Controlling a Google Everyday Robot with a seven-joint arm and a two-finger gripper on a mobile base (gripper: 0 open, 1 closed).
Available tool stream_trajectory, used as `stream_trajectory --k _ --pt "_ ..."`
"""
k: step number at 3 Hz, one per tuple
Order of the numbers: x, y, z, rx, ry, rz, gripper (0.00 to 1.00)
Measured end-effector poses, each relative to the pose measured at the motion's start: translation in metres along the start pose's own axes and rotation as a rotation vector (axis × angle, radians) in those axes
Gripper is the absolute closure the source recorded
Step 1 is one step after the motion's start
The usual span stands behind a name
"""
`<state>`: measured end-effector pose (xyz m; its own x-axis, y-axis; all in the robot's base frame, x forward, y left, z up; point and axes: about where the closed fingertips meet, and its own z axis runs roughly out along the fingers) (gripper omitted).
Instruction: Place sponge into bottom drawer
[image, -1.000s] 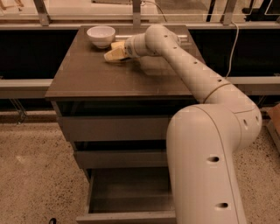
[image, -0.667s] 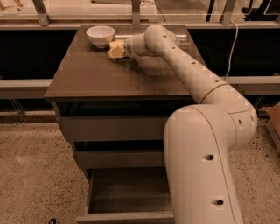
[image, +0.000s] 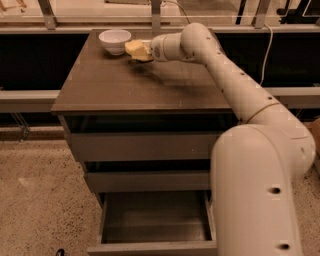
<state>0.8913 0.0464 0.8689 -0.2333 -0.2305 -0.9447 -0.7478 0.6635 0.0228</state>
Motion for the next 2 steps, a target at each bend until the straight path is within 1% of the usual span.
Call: stream_trajectory --k 1,2 --pt "-0.016 0.021 -0.056 -0.090 -0.030 -0.083 1.00" --pt "-0.051 0.040 -0.136 -0.065 -0.096 -0.190 1.00"
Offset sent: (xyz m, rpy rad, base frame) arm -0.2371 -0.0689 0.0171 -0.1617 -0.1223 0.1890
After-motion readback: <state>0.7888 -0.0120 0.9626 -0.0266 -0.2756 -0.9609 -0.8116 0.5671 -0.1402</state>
